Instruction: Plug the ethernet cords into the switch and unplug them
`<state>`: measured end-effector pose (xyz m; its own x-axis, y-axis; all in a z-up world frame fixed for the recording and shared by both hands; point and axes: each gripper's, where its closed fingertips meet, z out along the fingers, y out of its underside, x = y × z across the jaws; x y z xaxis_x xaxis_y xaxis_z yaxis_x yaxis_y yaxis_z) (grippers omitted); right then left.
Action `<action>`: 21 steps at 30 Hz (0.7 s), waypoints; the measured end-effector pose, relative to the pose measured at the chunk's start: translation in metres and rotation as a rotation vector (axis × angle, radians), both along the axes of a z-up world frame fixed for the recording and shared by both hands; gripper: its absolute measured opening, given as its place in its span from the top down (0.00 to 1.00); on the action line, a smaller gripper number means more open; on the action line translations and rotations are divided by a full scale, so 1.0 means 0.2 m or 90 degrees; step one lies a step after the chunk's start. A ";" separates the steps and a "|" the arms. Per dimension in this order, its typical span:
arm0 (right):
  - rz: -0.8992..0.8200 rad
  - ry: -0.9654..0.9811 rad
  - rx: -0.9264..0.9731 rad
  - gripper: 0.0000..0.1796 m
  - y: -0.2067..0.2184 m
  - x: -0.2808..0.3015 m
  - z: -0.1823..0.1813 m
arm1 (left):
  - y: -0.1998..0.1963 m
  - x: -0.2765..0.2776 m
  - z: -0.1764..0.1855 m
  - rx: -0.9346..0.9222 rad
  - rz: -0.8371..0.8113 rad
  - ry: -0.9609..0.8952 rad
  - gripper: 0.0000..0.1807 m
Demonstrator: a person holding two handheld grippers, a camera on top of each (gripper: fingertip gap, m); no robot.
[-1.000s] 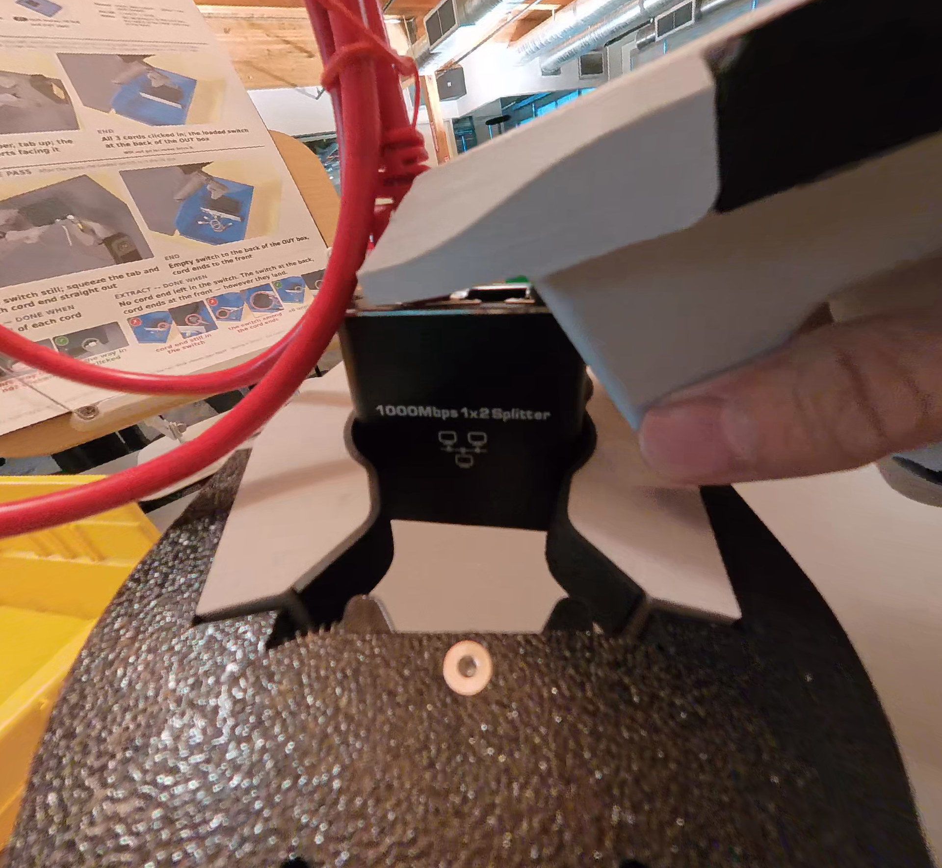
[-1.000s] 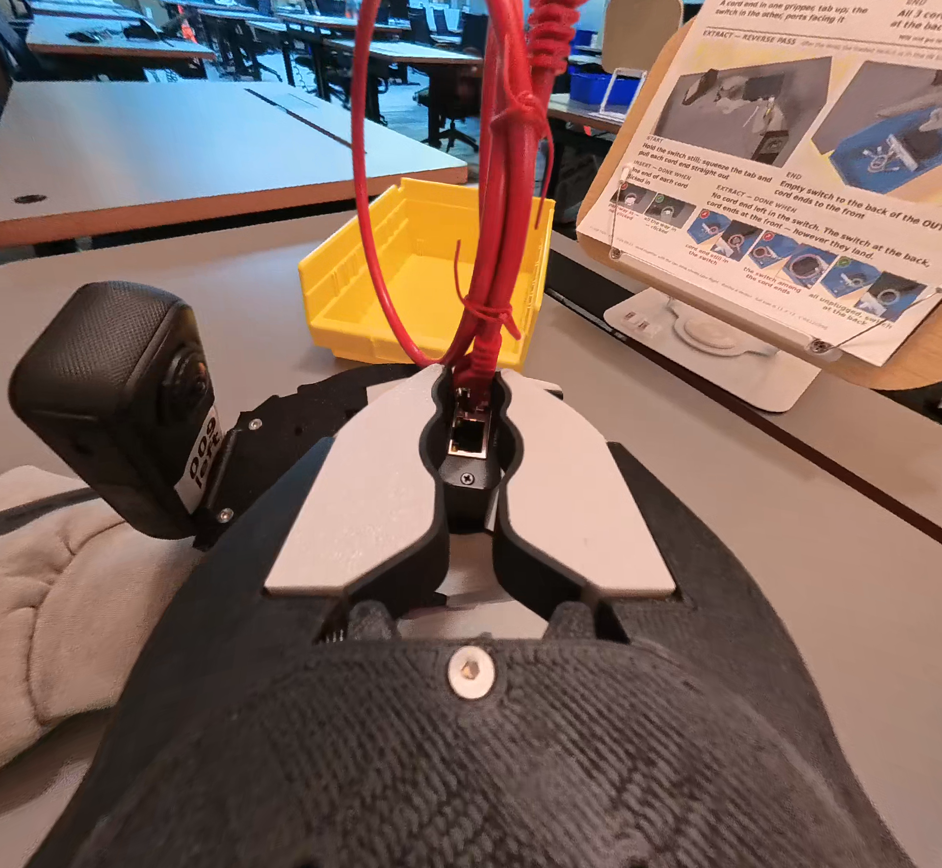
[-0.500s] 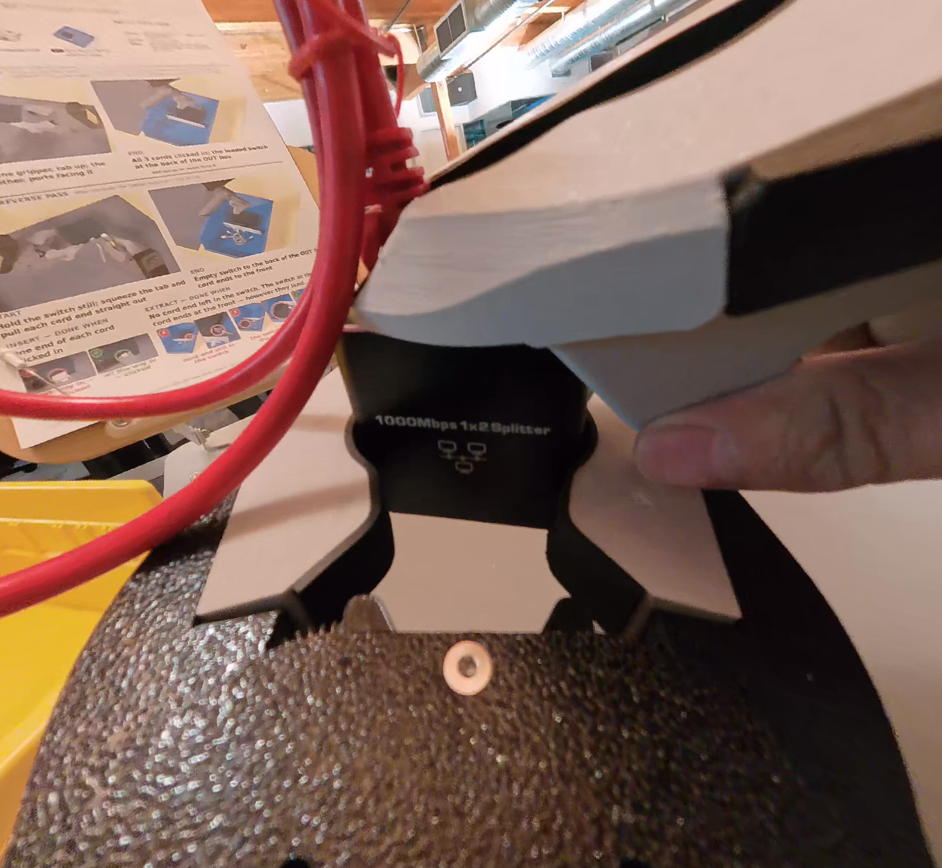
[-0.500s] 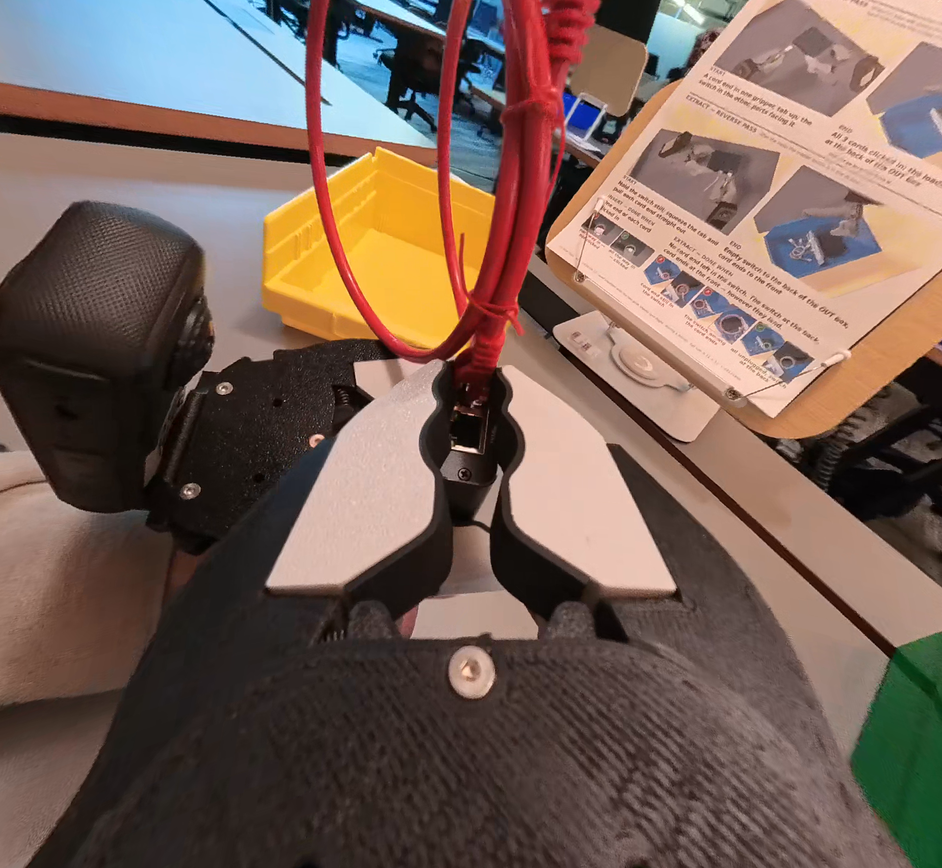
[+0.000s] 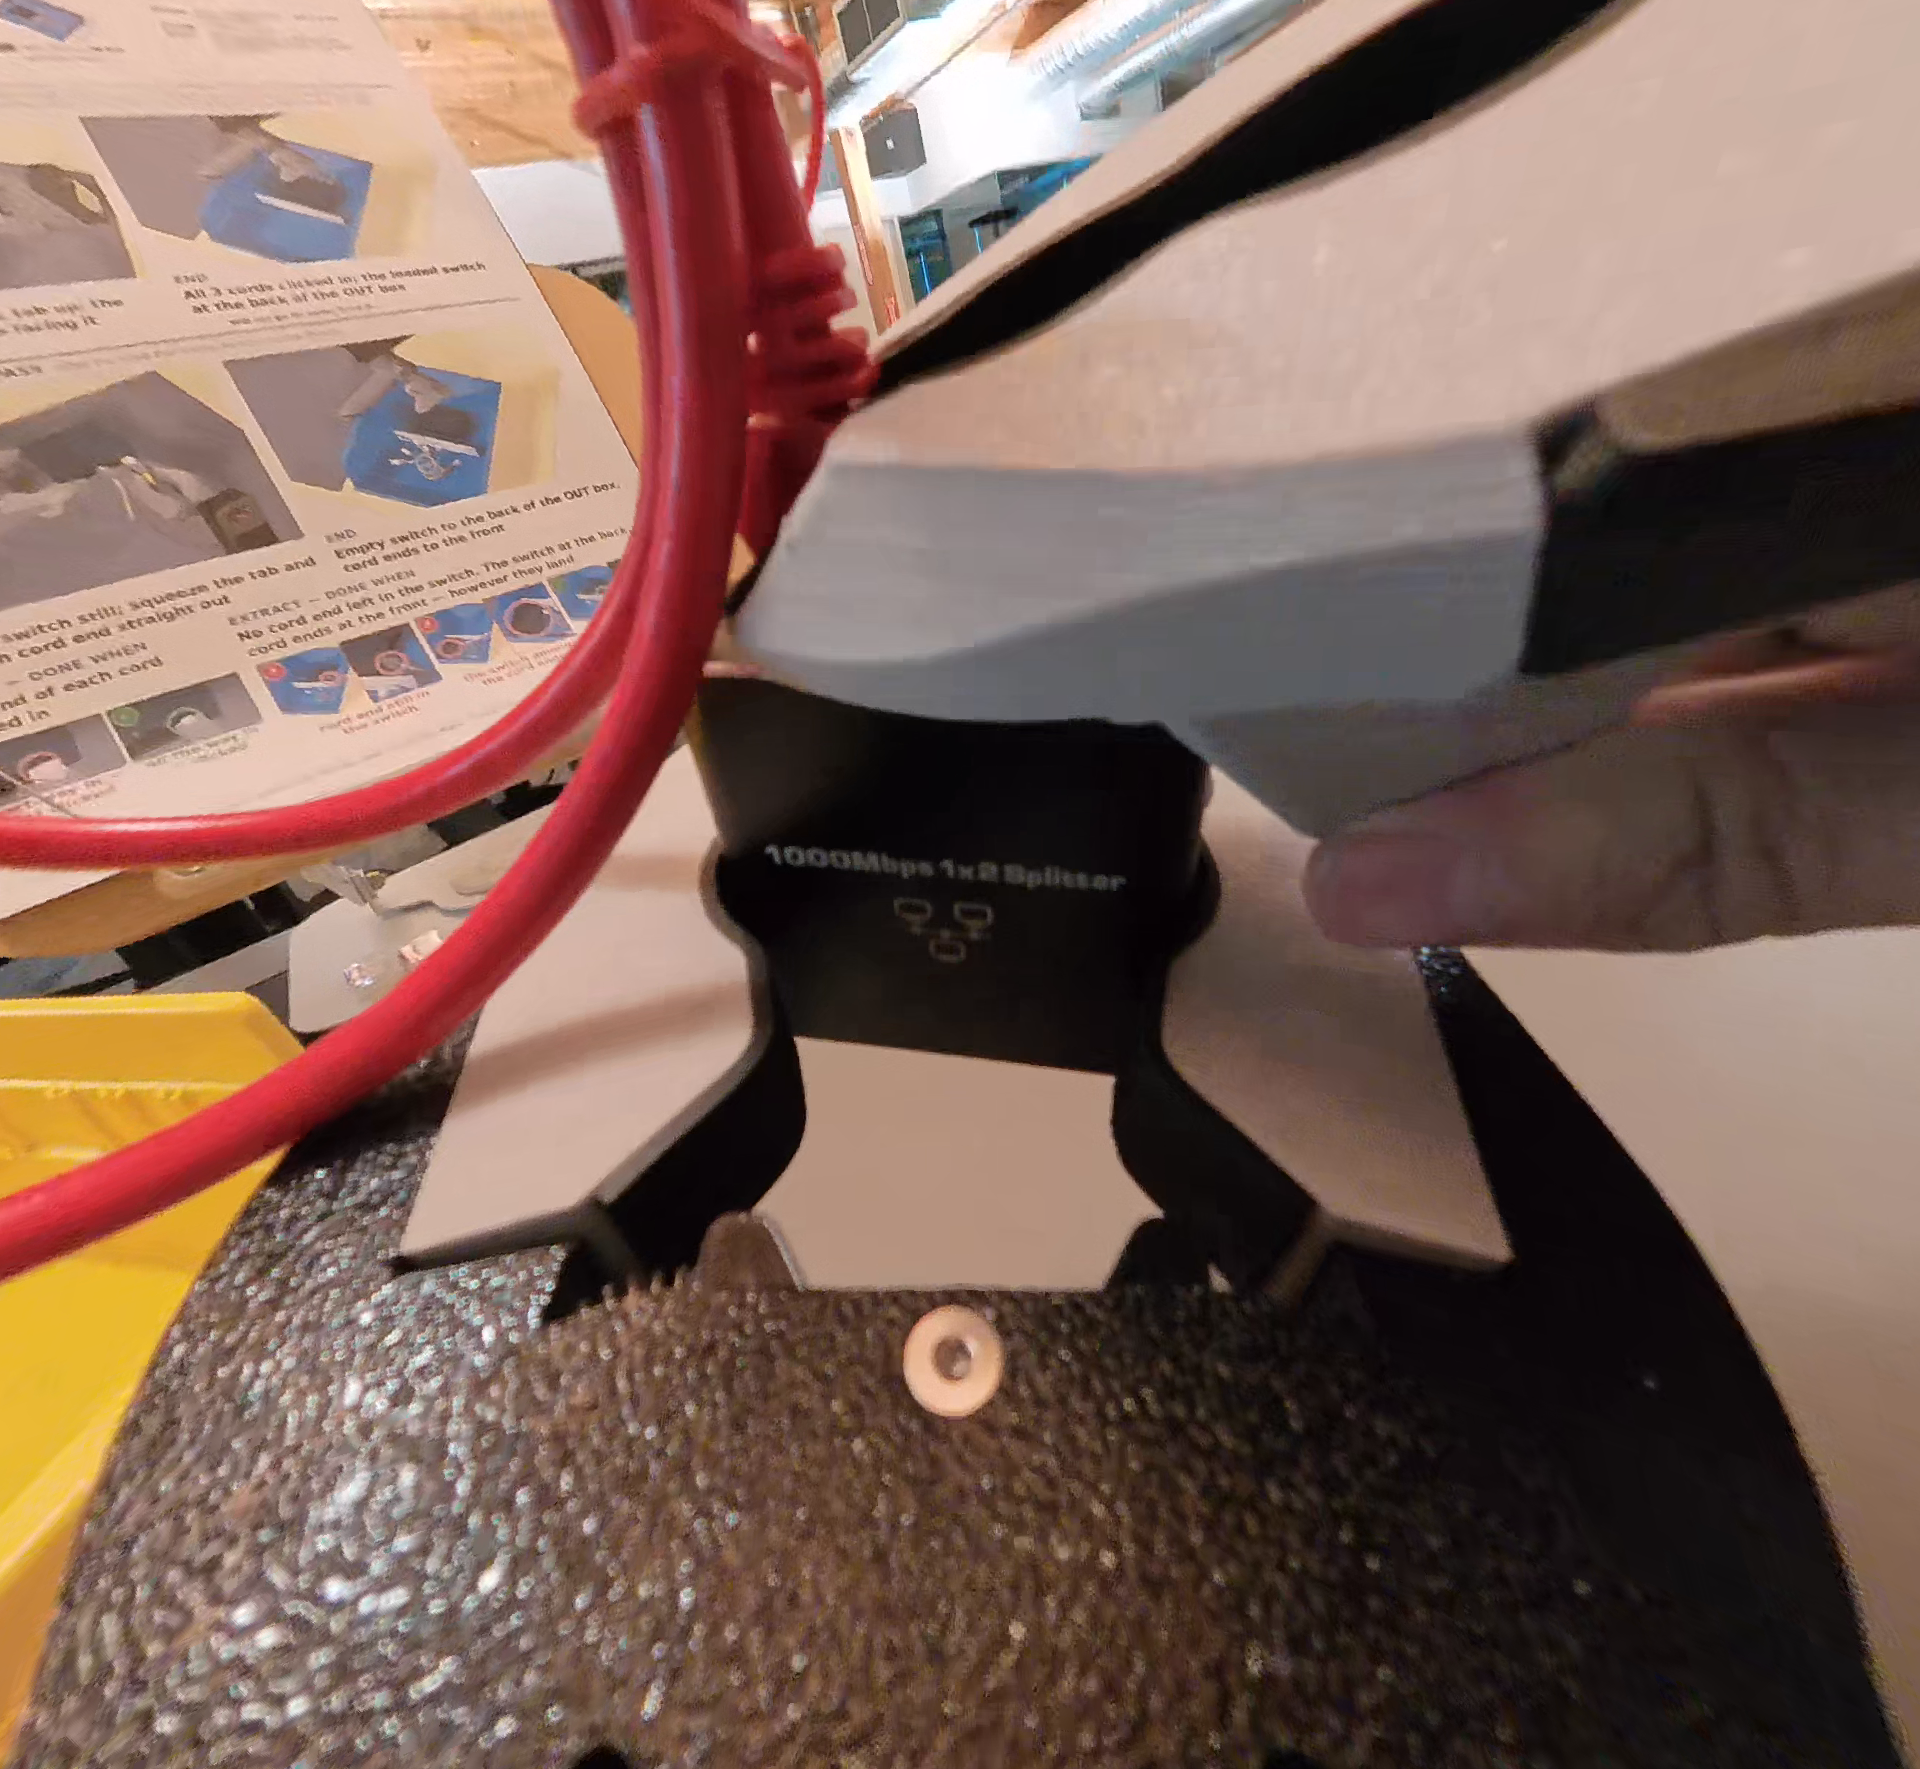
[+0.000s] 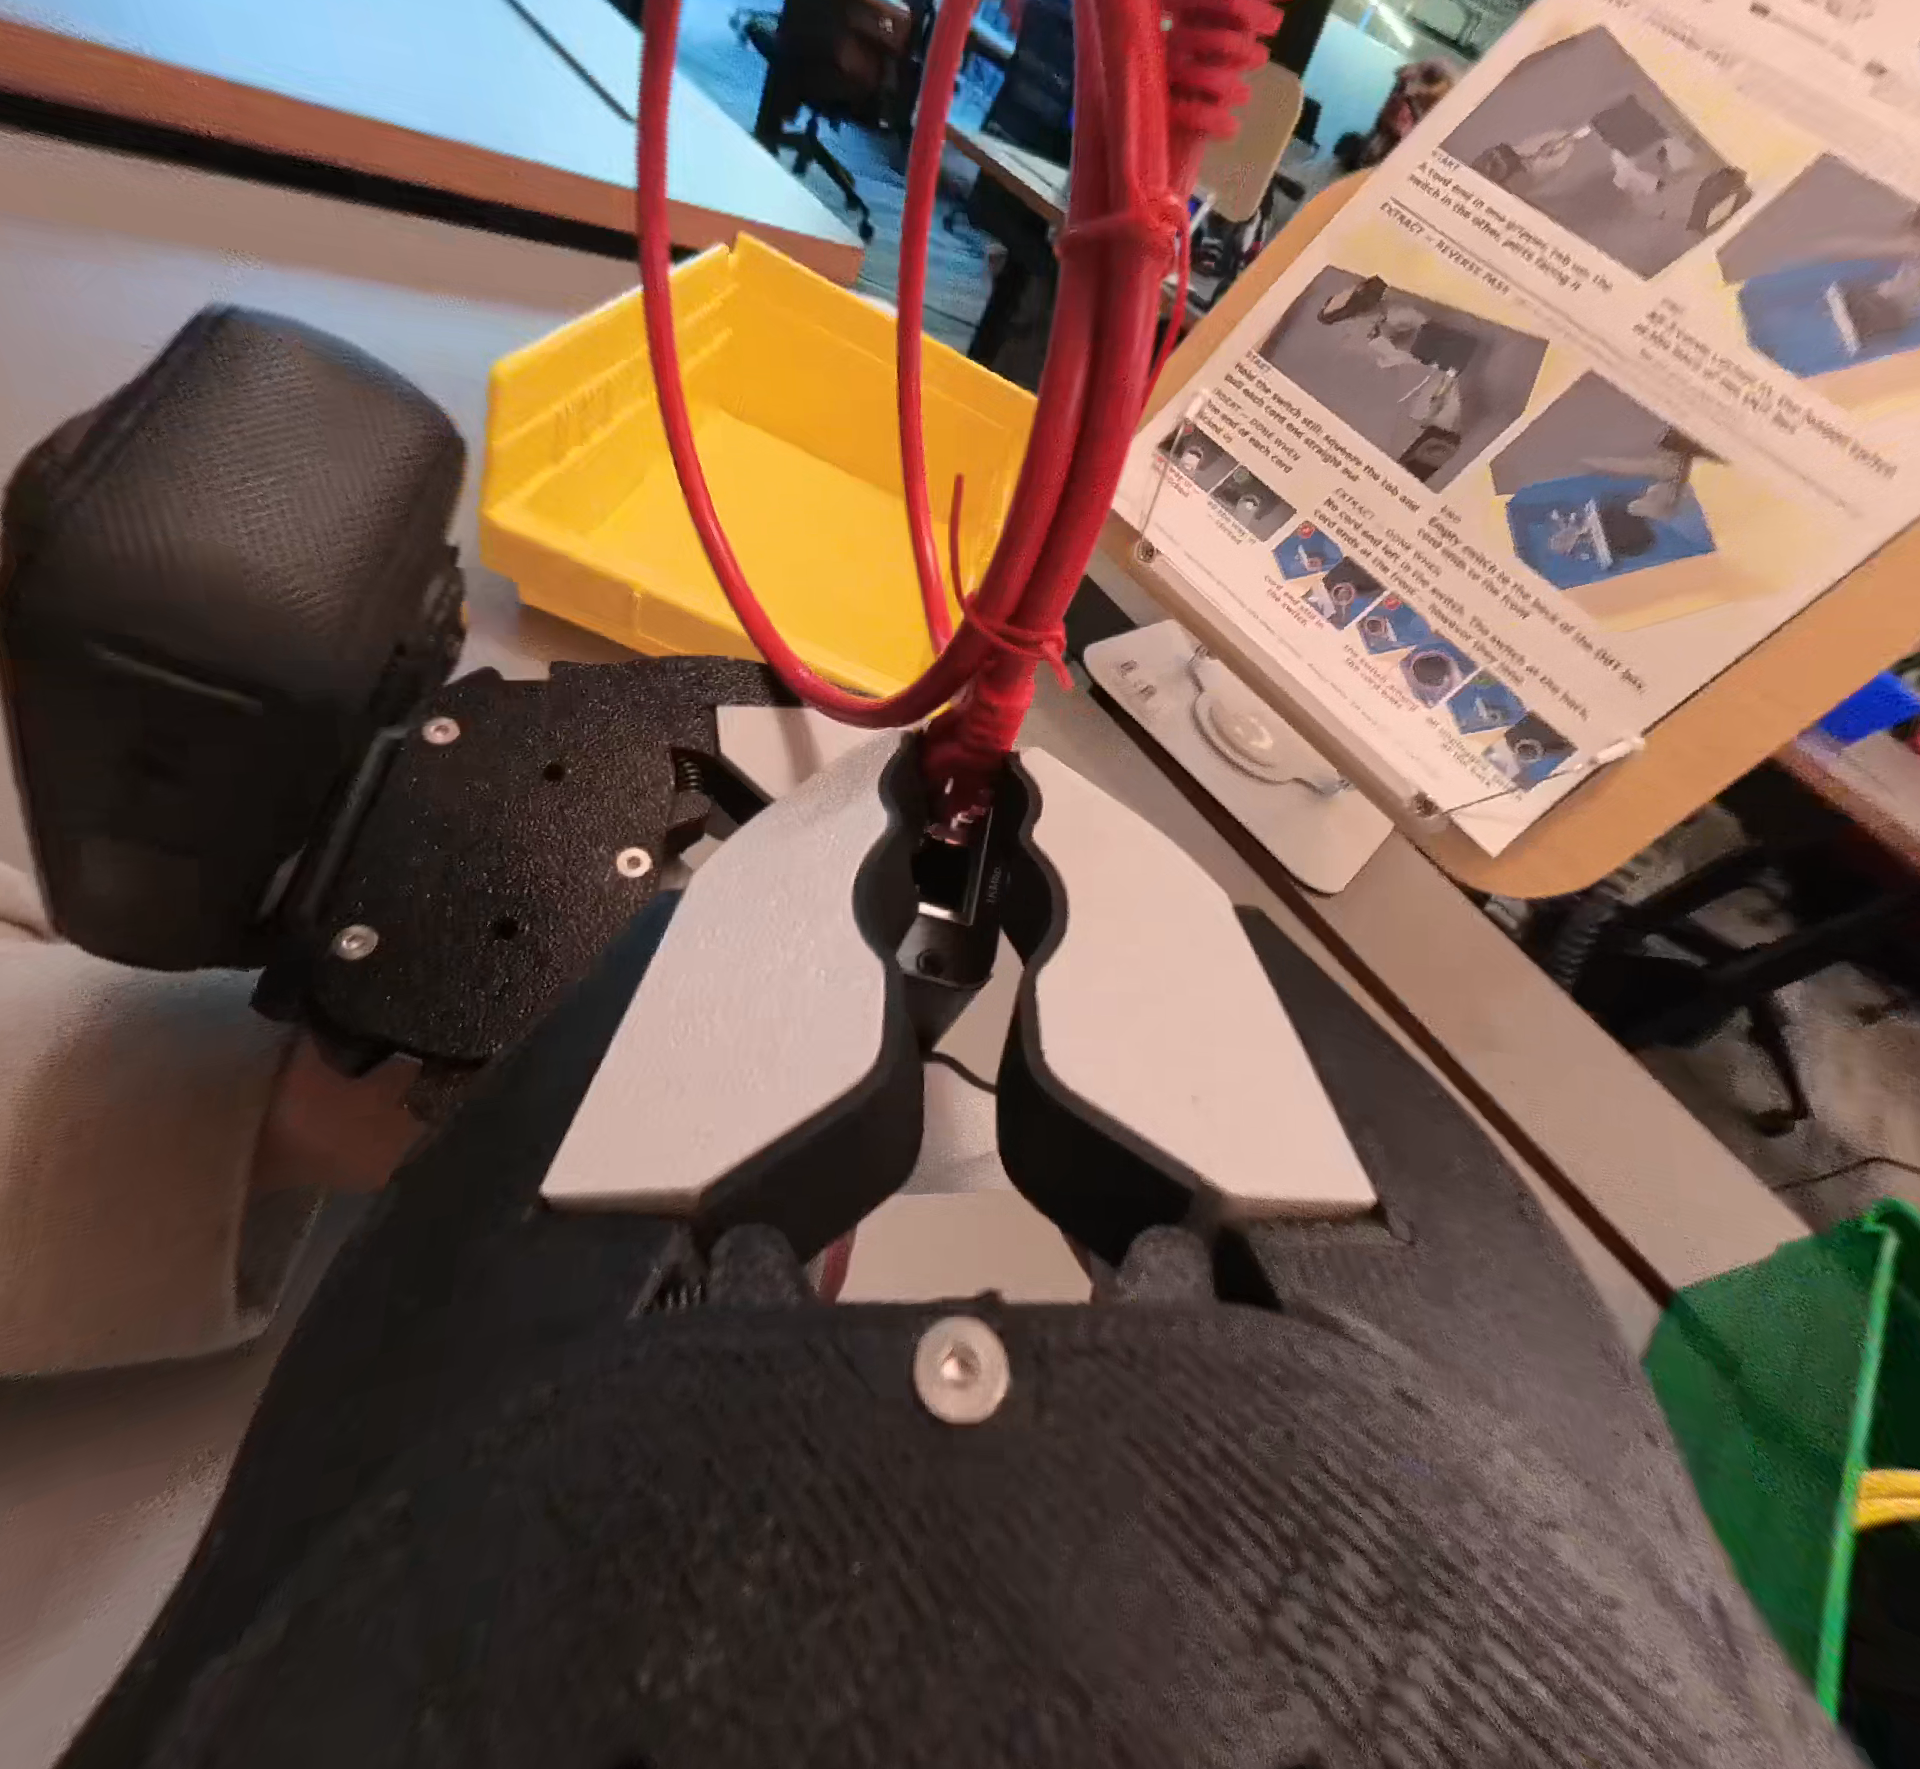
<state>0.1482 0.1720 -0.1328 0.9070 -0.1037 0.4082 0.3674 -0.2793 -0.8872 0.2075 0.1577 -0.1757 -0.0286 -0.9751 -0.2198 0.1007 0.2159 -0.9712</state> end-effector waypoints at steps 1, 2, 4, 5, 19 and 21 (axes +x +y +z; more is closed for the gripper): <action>-0.002 0.010 0.002 0.92 -0.01 0.01 -0.01 | 0.00 0.00 -0.01 0.003 0.001 0.004 0.57; 0.004 0.034 0.015 0.91 0.00 0.01 -0.01 | 0.00 0.00 -0.01 0.001 0.002 0.002 0.57; -0.012 0.005 -0.001 0.92 -0.01 0.02 -0.02 | -0.01 0.01 -0.02 0.003 0.000 0.014 0.57; -0.018 -0.027 -0.017 0.91 0.00 0.02 -0.03 | -0.01 0.02 -0.03 -0.009 -0.004 0.016 0.57; -0.009 -0.059 -0.044 0.91 0.00 0.01 -0.02 | 0.02 0.01 -0.03 0.016 0.019 0.009 0.57; -0.003 -0.035 -0.044 0.92 0.00 0.02 -0.03 | 0.02 0.01 -0.03 0.017 0.021 0.010 0.57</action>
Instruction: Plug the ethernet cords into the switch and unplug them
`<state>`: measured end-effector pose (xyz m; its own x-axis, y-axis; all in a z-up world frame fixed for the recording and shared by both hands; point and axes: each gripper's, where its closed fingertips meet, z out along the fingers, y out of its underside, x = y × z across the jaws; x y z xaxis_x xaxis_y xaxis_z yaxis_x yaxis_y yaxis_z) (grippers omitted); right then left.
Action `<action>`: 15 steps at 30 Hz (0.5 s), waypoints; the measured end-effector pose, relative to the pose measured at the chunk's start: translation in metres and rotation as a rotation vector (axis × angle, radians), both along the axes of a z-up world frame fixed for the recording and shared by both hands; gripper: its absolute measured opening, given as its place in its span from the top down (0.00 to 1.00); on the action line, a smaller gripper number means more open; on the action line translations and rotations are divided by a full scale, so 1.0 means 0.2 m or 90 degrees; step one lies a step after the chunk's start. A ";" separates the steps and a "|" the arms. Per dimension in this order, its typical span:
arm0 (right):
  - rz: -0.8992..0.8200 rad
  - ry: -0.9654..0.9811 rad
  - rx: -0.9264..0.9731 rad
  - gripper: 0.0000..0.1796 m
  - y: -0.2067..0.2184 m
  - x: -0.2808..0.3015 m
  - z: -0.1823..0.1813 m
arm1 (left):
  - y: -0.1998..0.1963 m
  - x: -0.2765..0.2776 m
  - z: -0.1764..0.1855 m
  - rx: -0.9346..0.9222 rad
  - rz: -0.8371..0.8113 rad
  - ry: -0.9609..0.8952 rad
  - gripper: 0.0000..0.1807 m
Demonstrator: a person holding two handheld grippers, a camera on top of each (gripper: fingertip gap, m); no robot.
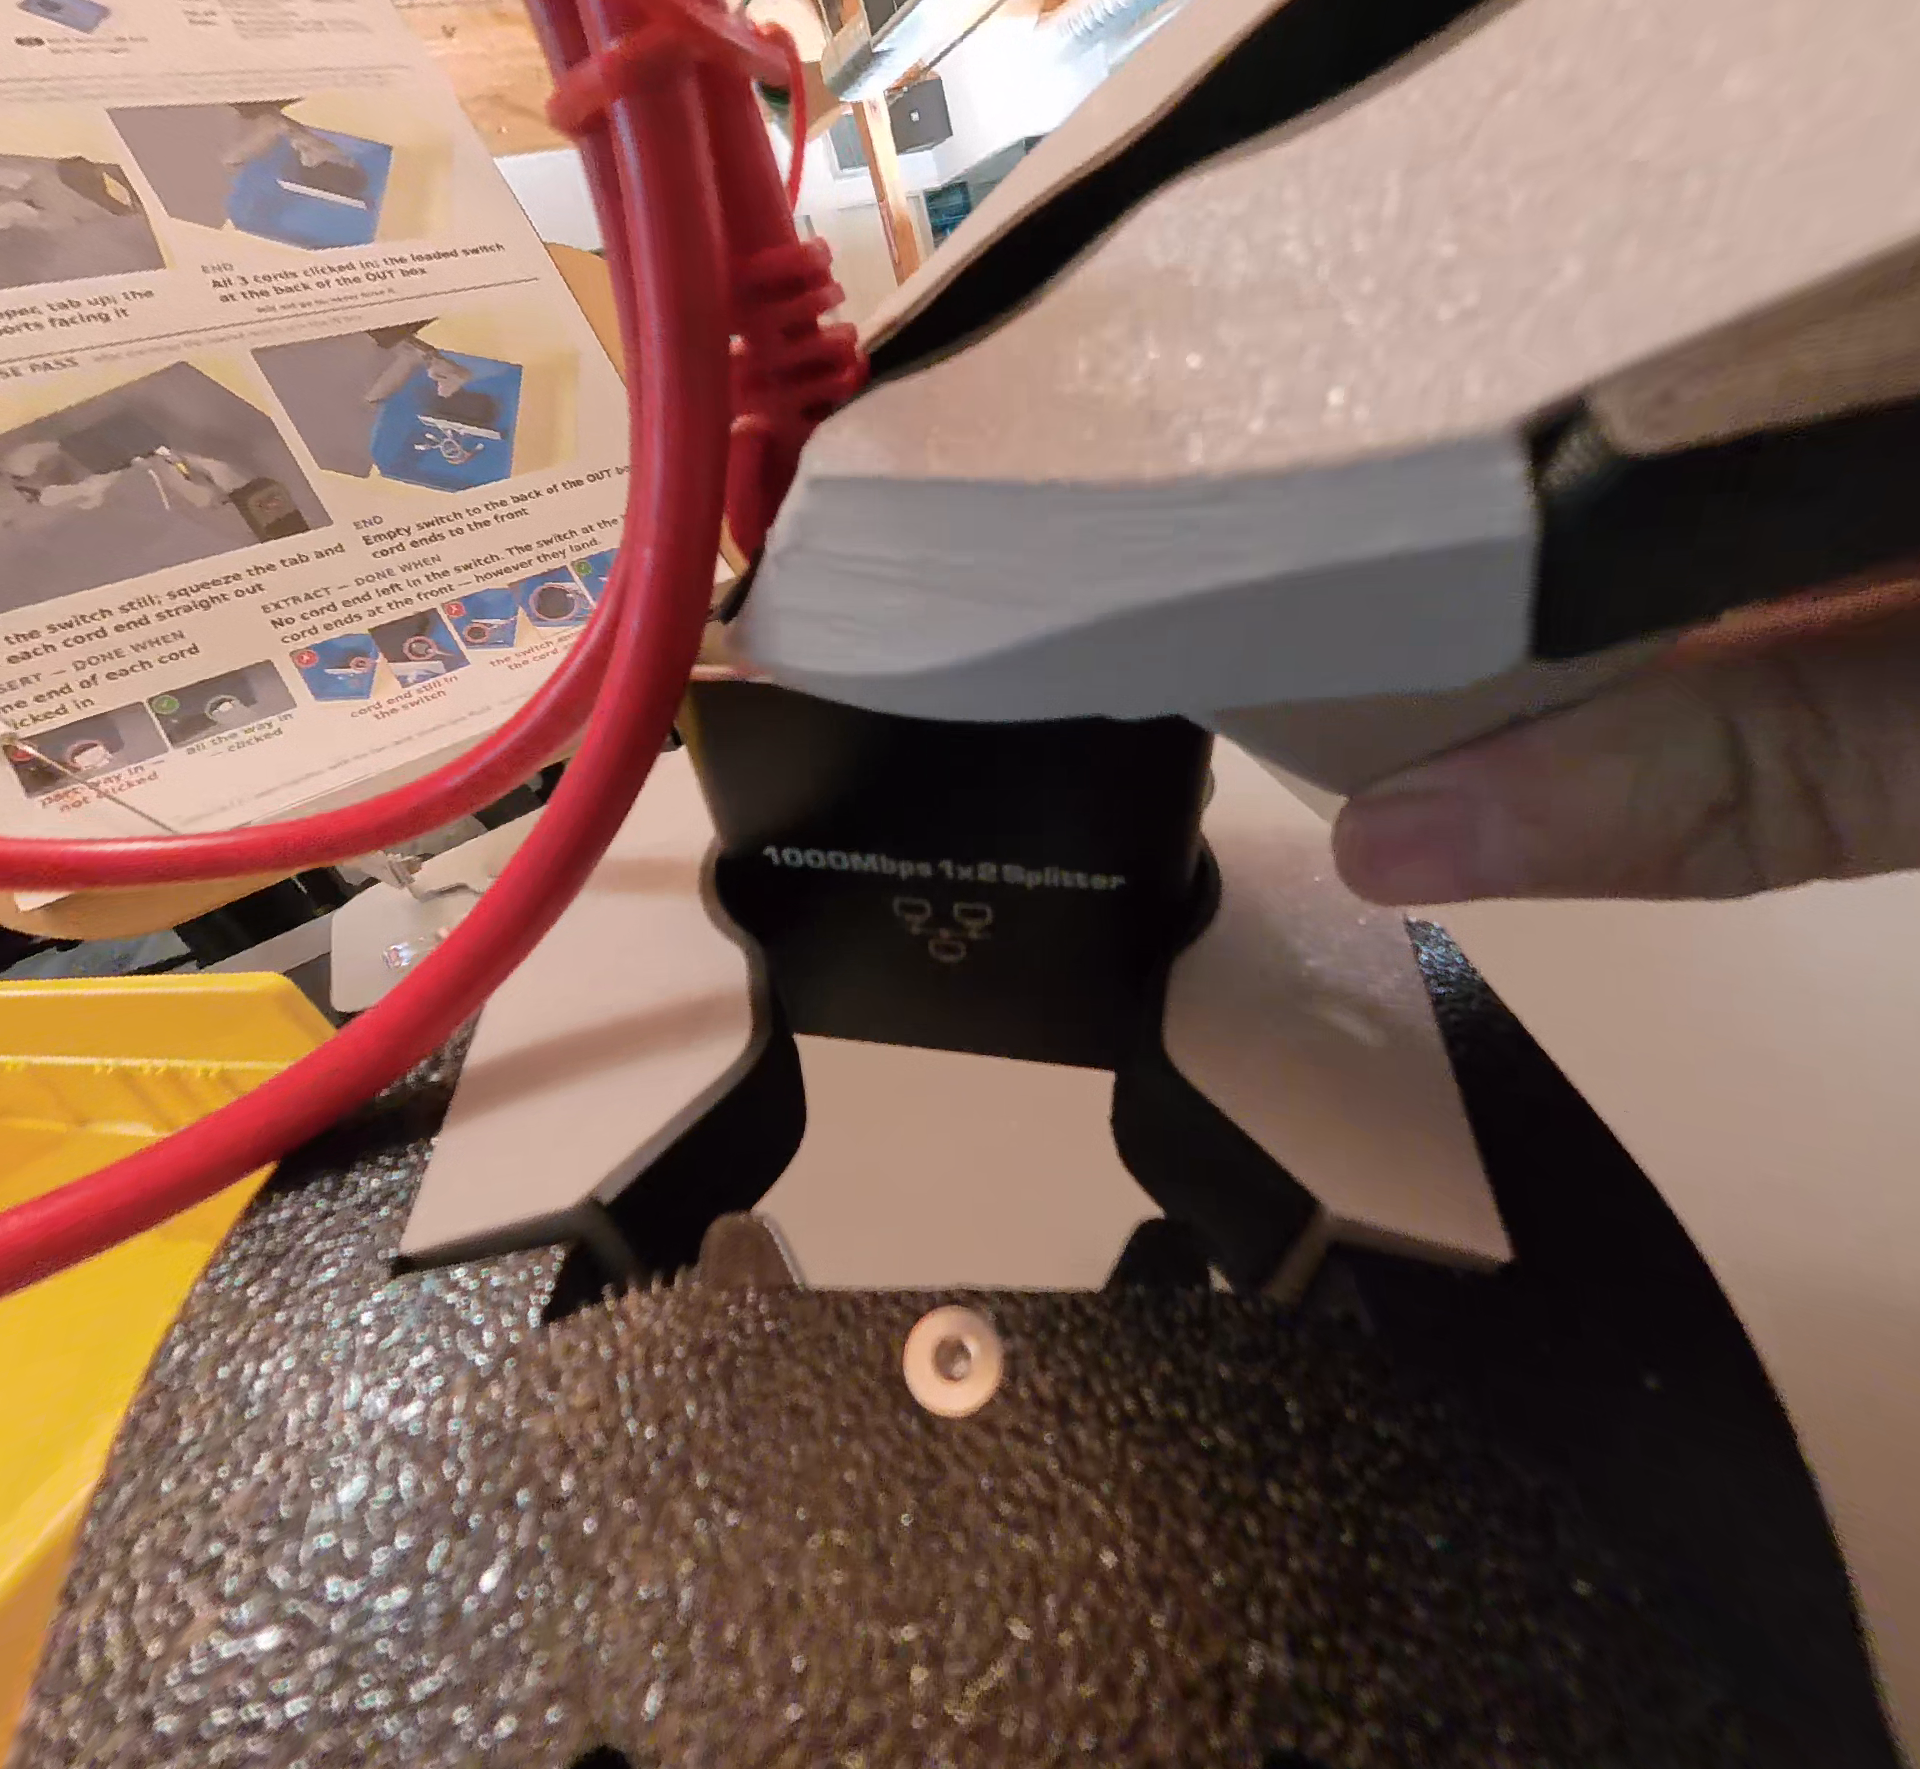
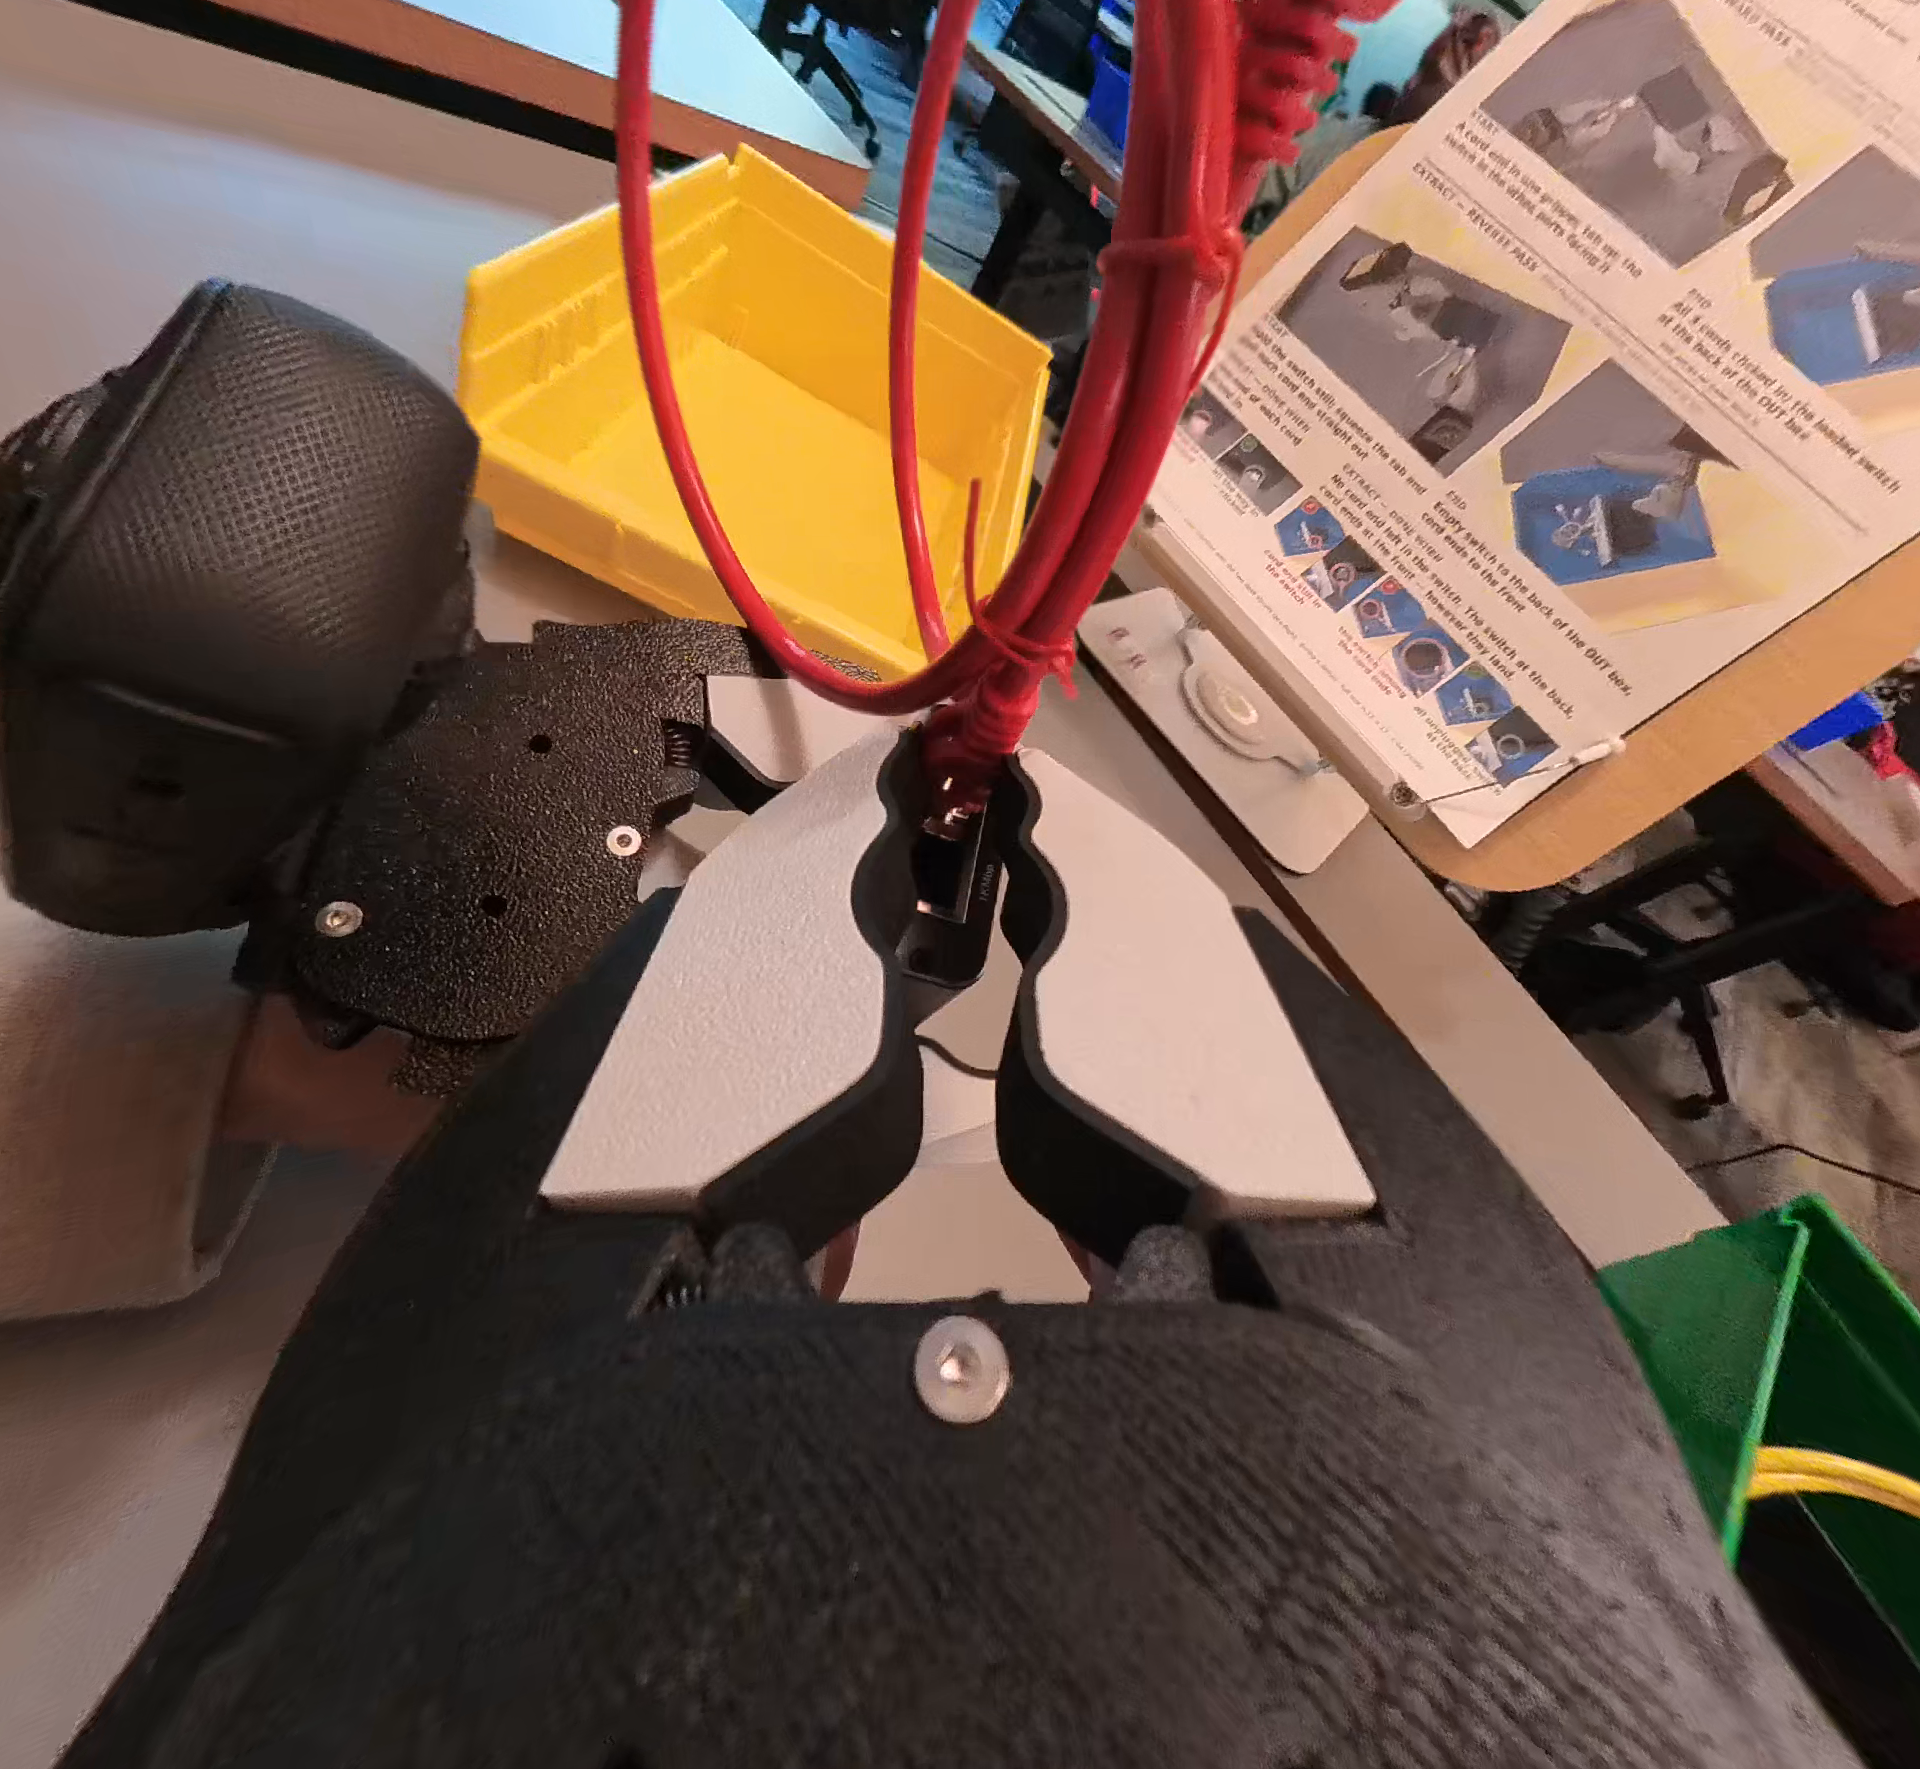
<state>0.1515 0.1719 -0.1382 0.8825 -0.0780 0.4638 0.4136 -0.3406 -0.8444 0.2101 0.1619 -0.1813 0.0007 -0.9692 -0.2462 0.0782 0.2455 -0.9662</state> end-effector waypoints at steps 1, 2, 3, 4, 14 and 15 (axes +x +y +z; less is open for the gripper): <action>0.002 -0.001 0.000 0.92 0.00 0.00 0.00 | 0.00 0.00 0.00 0.000 -0.001 0.002 0.57; -0.001 -0.012 -0.011 0.92 0.00 0.01 0.00 | 0.00 0.00 -0.01 -0.004 -0.005 0.007 0.56; -0.004 -0.033 -0.026 0.91 0.00 0.01 -0.01 | 0.00 0.01 -0.01 -0.007 -0.004 0.009 0.56; -0.007 -0.055 -0.037 0.91 0.01 0.00 -0.02 | 0.00 0.01 -0.02 -0.008 -0.001 0.009 0.56; 0.012 0.038 -0.013 0.92 0.01 0.04 -0.05 | 0.00 0.03 -0.06 -0.013 -0.004 0.032 0.57; 0.006 0.020 -0.027 0.92 0.01 0.04 -0.05 | 0.00 0.03 -0.06 -0.018 -0.006 0.035 0.56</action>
